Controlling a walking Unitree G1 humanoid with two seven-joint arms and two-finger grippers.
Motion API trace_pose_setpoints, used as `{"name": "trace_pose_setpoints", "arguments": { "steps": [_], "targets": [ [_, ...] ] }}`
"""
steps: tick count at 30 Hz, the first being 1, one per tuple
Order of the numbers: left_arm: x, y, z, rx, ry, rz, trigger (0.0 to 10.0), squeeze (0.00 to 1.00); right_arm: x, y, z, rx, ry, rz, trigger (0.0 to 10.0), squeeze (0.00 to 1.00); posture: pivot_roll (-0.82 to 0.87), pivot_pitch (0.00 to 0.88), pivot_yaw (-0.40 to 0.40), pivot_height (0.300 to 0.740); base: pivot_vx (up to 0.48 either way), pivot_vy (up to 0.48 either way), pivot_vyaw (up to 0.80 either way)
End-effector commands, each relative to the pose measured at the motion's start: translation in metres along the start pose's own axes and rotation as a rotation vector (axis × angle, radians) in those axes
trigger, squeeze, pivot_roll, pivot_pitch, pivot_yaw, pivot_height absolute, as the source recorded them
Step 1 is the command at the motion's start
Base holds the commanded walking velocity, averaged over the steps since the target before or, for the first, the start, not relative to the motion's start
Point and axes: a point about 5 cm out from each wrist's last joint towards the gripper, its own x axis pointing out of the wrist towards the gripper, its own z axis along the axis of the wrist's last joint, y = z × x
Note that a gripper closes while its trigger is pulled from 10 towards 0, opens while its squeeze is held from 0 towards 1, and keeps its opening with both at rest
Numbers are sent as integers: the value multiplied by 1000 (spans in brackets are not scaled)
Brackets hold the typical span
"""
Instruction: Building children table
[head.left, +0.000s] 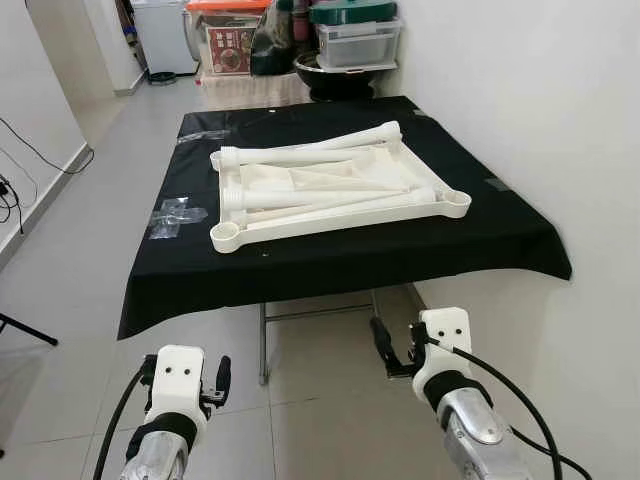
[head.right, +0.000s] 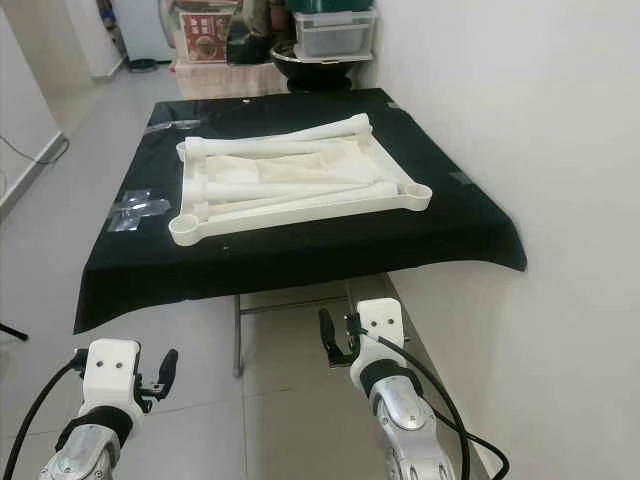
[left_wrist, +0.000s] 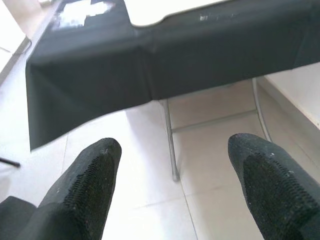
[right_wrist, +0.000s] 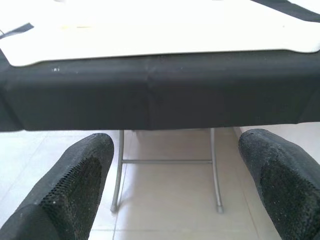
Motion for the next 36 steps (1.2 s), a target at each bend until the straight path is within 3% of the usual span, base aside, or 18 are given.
{"name": "trace_pose_setpoints", "arguments": {
  "steps": [1, 3, 8, 9, 11, 18, 25, 29, 31, 36],
  "targets": [
    [5, 1, 4, 47, -33, 21, 10000, 0, 3, -1, 3, 17, -30, 15, 10000, 0, -45, 0, -3, 740, 0, 0, 0],
    [12, 7, 20, 65, -101, 70, 10000, 0, 5, 2, 6, -32, -60, 76, 10000, 0, -39, 0, -5, 740, 0, 0, 0],
    [15, 10, 26, 43, -123, 81, 10000, 0, 7, 6, 8, -53, -72, 115, 10000, 0, -38, 0, -4, 740, 0, 0, 640],
    [14, 9, 23, 57, -113, 71, 10000, 0, 9, 6, 10, -54, -82, 124, 10000, 0, -41, 0, 3, 740, 0, 0, 800],
    [13, 1, 14, 7, -59, -24, 10000, 0, 16, 5, 17, -36, -113, 131, 10000, 0, -36, 0, -1, 740, 0, 0, 800],
    [18, -21, 21, -47, -79, -179, 10000, 0, 30, 6, 35, -99, -178, 187, 10000, 0, -41, 0, -5, 740, 0, 0, 343],
    [24, -23, 32, -39, -118, -212, 10000, 0, 34, 16, 49, -79, -216, 251, 10000, 0, -57, 0, 5, 740, 185, 0, 571],
    [38, -7, 44, -45, -147, -174, 10000, 0, 42, 22, 54, -93, -231, 238, 10000, 0, -61, 0, 18, 740, 259, 0, 400],
    [46, 13, 41, -11, -135, -127, 10000, 0, 45, 20, 56, -78, -244, 224, 10000, 0, -55, 0, 34, 740, 249, 0, 0],
    [50, 24, 33, 6, -105, -114, 10000, 0, 49, 16, 51, -77, -231, 200, 10000, 0, -65, 0, 49, 740, 49, 0, 0]
  ]
}}
